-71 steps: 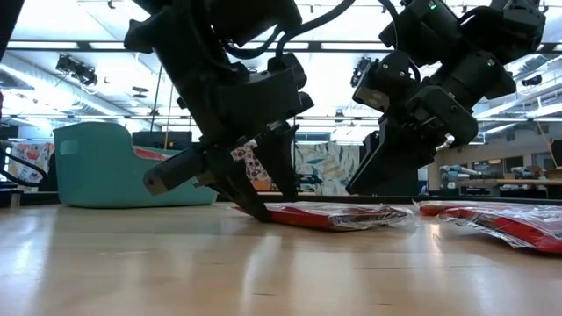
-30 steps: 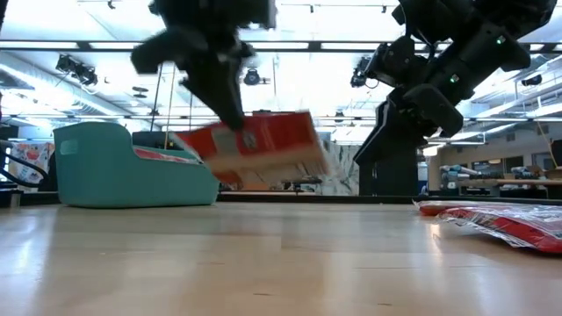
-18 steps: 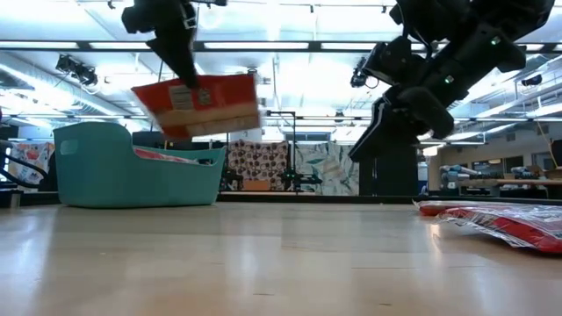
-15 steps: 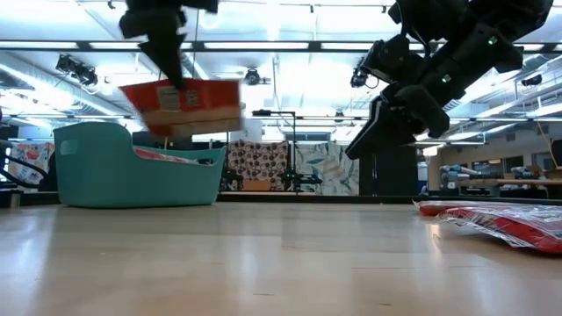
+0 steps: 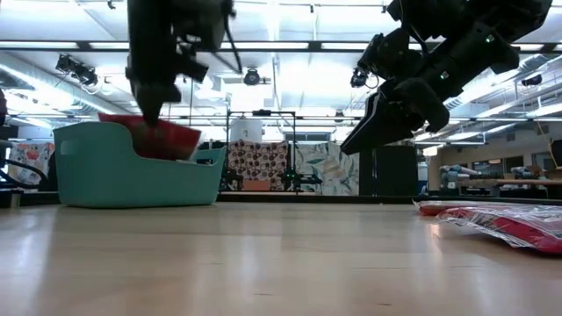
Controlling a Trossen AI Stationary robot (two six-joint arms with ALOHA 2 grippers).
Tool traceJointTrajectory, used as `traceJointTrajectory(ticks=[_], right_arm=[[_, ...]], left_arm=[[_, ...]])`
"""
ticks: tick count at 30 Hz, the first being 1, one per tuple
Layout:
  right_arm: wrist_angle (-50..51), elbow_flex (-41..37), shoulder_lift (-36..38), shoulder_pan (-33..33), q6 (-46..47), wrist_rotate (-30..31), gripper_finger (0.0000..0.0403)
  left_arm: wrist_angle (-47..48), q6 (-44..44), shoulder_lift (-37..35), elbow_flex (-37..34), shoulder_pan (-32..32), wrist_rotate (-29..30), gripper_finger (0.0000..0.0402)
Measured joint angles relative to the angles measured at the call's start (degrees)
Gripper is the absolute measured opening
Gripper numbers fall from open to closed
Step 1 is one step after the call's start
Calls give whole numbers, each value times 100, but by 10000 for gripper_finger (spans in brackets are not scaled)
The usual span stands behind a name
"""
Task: Sort popcorn bags into baskets
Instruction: Put the red popcorn bag into the green bin
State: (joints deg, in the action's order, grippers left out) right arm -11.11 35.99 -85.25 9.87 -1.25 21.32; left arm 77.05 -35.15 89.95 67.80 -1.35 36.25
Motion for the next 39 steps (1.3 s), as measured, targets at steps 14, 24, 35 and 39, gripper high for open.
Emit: traceJointTrajectory(ticks=[14, 24, 35, 39], right_arm=[[-79, 0, 0, 0, 19, -48, 130], [-79, 0, 0, 11, 65, -199, 130], [81, 0, 0, 11, 418, -336, 130], [566, 0, 0, 11, 733, -162, 130]], left_arm=[[-1072, -123, 2, -521, -690, -465, 30], [-1075, 363, 2, -204, -685, -650, 143], [-2957, 1736, 2, 224, -289, -2002, 157], [-3838, 2038, 2, 224, 15, -2069, 156]])
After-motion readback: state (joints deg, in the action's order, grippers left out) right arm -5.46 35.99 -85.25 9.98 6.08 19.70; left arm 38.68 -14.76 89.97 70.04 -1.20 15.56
